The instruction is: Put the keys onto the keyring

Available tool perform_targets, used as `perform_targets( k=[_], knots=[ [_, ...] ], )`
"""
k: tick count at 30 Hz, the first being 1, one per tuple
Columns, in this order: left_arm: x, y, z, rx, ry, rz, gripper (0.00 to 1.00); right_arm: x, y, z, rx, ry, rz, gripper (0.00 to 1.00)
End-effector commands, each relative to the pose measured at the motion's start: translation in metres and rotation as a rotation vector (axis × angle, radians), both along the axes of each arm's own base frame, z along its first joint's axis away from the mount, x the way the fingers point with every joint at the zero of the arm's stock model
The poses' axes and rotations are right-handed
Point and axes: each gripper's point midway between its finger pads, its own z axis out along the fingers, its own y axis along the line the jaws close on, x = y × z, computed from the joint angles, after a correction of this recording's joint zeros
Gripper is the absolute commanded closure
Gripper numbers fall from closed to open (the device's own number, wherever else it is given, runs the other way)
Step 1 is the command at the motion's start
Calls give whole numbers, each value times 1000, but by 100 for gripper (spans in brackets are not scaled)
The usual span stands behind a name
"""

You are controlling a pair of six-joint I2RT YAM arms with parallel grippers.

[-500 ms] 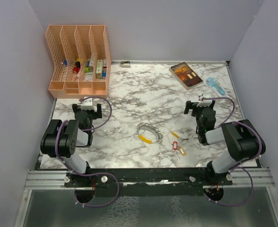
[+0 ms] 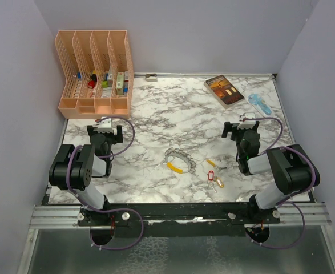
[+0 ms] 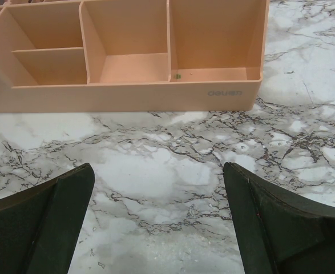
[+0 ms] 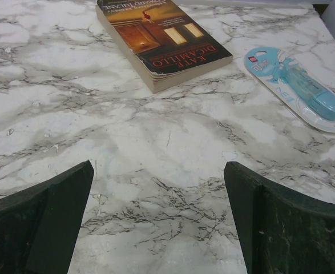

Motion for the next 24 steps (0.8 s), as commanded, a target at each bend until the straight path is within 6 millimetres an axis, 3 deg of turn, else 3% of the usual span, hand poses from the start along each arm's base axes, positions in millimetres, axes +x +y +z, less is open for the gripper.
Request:
perform_targets(
  k=[1, 5, 9, 14, 17, 19, 24],
  knots=[
    [3, 5, 6, -11, -27, 23, 1, 4, 2, 7, 0, -26, 13, 1],
    [2, 5, 6, -11, -27, 24, 1, 3, 2, 8, 1, -30, 14, 0],
    [2, 3, 7, -8, -29, 7, 1, 8, 7, 13, -29, -3, 42, 13],
    [13, -28, 17, 24, 65, -191, 2, 26, 31, 37, 21, 206, 125, 21],
    [22, -62, 39, 52, 87, -408, 5, 16, 53, 38, 125, 354, 201, 27],
    [19, -96, 54, 82, 103, -615, 5, 0, 65, 34, 182, 439, 245, 32],
    [-8, -190, 63, 255, 225, -1033, 5, -45, 71, 20, 260, 610, 250, 38]
  ],
)
